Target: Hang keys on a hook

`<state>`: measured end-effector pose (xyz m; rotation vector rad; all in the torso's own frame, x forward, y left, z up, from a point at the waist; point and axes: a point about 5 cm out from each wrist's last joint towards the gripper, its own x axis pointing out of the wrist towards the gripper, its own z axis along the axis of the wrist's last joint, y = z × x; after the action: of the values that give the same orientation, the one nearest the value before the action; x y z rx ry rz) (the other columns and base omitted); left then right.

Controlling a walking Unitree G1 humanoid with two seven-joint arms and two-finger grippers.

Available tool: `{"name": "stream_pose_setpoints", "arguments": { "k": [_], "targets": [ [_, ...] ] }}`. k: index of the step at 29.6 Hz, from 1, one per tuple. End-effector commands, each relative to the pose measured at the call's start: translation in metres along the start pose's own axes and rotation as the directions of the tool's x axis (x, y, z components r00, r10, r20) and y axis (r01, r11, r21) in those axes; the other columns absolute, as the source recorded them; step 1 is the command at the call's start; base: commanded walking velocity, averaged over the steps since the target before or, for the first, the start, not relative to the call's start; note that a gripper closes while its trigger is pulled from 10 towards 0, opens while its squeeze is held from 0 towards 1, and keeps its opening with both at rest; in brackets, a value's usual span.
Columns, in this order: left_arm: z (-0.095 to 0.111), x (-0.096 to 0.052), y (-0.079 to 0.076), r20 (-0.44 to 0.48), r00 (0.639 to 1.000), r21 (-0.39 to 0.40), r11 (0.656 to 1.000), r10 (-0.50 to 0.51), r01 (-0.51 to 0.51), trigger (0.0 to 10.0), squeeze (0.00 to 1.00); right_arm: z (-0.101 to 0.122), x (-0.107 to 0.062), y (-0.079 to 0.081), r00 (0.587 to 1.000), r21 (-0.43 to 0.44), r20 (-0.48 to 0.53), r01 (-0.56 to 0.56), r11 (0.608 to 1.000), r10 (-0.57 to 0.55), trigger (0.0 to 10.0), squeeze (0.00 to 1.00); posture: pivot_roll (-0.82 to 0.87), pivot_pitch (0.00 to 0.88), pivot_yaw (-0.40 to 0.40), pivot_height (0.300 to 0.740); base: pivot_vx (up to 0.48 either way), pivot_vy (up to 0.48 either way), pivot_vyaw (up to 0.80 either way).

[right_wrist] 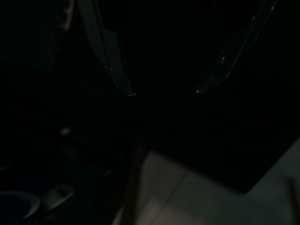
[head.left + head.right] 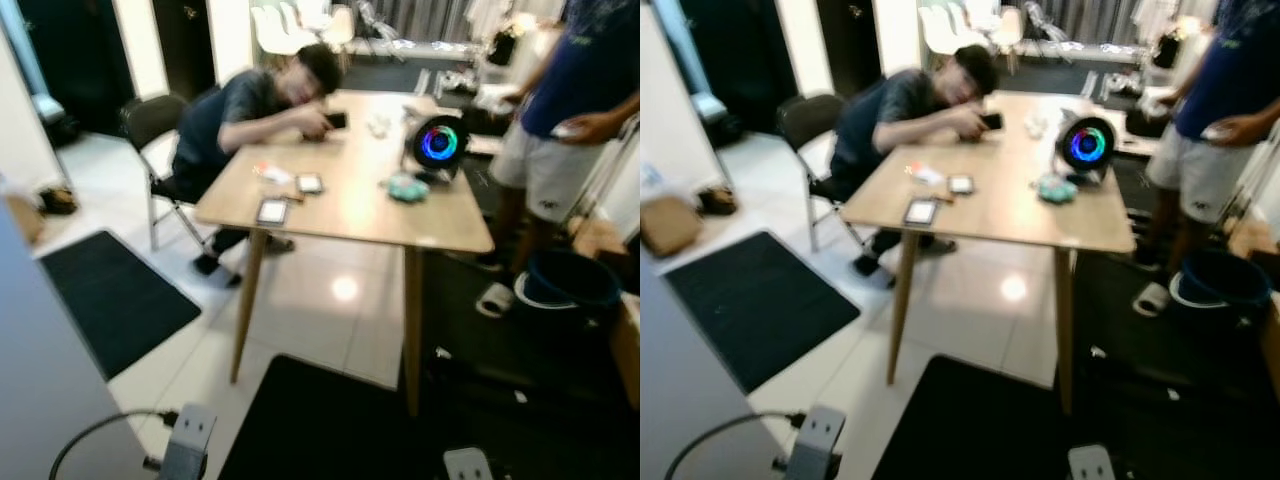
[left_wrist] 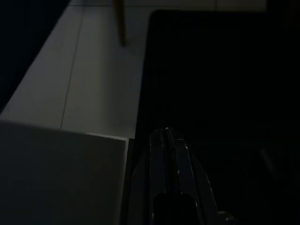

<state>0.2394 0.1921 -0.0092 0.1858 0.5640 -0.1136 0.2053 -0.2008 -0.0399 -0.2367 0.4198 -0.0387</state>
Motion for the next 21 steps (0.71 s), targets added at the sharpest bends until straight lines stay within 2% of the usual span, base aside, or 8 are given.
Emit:
{"name": "stream_pose_setpoints", "arguments": {
  "k": [1,14,21],
  "targets": [
    [-0.0063,-0.0012,-0.0008,-0.023,1.000,0.003,1.000,0.000,0.000,10.0,0.00,-0.0056,-0.0034,-0.0044,1.000,-0.007,-0.017,0.011,1.000,-0.011,10.0,0.00,0.04,0.135,0.054,0.740,0.000,0.000,-0.80],
    [-0.0071,-0.0021,-0.0011,-0.021,1.000,0.000,1.000,0.002,-0.002,10.0,0.00,-0.0046,-0.0031,-0.0044,1.000,-0.009,-0.011,0.008,1.000,-0.008,10.0,0.00,0.05,0.142,0.051,0.740,0.000,0.000,-0.78],
    [-0.0071,-0.0024,-0.0013,-0.021,1.000,-0.002,1.000,0.004,-0.004,10.0,0.00,-0.0046,-0.0028,-0.0034,1.000,-0.027,-0.011,0.000,1.000,0.000,10.0,0.00,0.05,0.144,0.050,0.740,0.000,0.000,0.00]
  ]
}}
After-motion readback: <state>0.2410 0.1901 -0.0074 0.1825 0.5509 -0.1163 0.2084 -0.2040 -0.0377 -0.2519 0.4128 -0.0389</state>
